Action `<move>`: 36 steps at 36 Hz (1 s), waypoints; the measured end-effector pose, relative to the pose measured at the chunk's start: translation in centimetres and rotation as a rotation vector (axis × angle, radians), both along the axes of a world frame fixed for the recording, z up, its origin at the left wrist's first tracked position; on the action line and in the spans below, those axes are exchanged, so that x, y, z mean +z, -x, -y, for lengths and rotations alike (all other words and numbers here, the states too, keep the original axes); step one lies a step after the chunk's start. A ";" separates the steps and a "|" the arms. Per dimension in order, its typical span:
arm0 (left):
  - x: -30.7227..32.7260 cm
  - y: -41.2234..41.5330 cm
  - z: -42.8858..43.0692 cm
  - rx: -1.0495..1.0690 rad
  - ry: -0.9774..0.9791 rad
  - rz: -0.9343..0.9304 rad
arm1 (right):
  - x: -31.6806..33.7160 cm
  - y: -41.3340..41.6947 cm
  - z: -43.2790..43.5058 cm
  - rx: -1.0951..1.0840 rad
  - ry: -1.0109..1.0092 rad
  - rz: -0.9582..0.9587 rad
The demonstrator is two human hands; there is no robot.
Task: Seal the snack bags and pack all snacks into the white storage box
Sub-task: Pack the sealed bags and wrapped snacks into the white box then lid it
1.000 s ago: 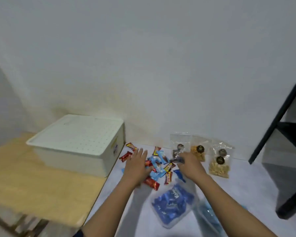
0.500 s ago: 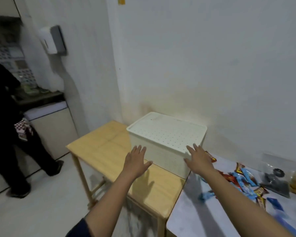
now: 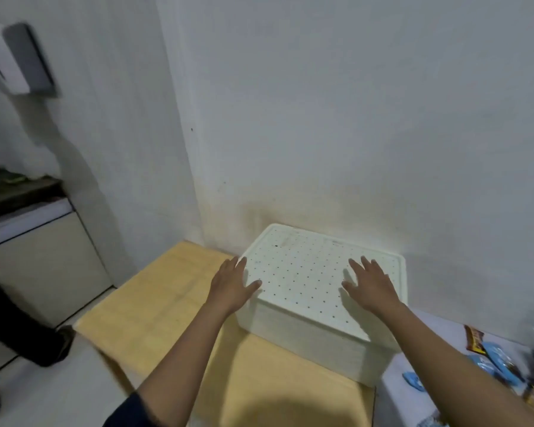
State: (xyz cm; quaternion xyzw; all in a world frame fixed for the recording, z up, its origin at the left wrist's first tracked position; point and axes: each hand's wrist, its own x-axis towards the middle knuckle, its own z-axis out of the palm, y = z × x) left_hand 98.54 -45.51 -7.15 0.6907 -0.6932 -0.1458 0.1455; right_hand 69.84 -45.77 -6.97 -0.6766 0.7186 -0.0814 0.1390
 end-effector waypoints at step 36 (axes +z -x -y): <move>-4.3 -3.1 11.5 -0.208 -0.143 -0.535 | -3.6 2.7 -4.1 -0.628 0.028 0.532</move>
